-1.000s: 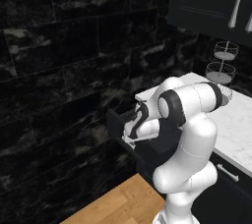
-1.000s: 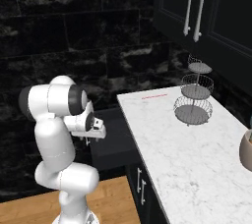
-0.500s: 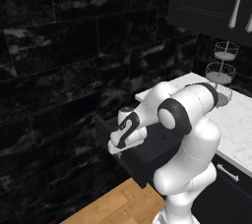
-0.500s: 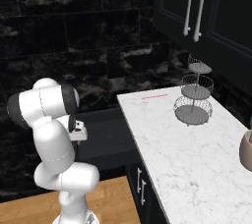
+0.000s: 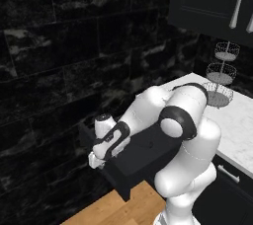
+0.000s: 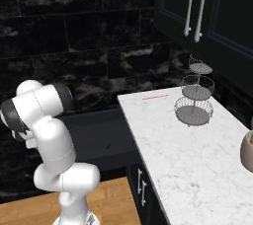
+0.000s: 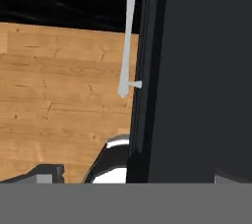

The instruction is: Pick the ladle from the drawer and place it on the counter.

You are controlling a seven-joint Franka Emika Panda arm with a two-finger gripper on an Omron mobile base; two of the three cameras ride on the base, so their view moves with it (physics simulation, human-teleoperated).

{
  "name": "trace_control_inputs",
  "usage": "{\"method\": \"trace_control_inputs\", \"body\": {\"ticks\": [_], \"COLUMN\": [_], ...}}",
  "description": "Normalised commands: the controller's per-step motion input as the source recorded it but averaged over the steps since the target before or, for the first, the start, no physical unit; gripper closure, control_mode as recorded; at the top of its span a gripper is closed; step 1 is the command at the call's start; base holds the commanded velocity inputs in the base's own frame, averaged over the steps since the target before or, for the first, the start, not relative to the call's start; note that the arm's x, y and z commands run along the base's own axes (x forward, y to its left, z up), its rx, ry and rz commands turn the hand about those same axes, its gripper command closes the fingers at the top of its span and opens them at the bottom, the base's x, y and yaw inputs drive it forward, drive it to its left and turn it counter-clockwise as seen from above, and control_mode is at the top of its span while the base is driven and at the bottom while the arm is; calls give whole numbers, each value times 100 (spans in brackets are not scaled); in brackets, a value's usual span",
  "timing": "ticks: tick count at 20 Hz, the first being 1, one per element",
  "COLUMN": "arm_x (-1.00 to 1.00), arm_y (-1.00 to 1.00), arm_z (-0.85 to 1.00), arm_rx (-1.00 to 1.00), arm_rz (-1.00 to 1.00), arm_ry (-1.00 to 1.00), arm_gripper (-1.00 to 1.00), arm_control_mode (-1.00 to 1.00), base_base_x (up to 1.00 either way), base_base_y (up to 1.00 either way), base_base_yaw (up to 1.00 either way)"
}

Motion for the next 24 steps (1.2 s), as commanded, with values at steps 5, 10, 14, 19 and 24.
{"method": "trace_control_inputs", "body": {"ticks": [5, 10, 14, 19, 24], "arm_x": [34, 97, 92, 72, 23], "arm_y": [52, -63, -100, -84, 12], "arm_z": [100, 100, 44, -83, -52], "arm_rx": [0, 11, 6, 3, -1], "arm_rz": [4, 0, 0, 2, 12], "arm_ry": [-5, -1, 6, 2, -10], "arm_gripper": [-100, -100, -100, -100, -100], "arm_control_mode": [-100, -100, -100, -100, -100], "base_base_x": [0, 0, 0, 0, 0], "base_base_y": [0, 0, 0, 0, 0], "base_base_yaw": [0, 0, 0, 0, 0]}}
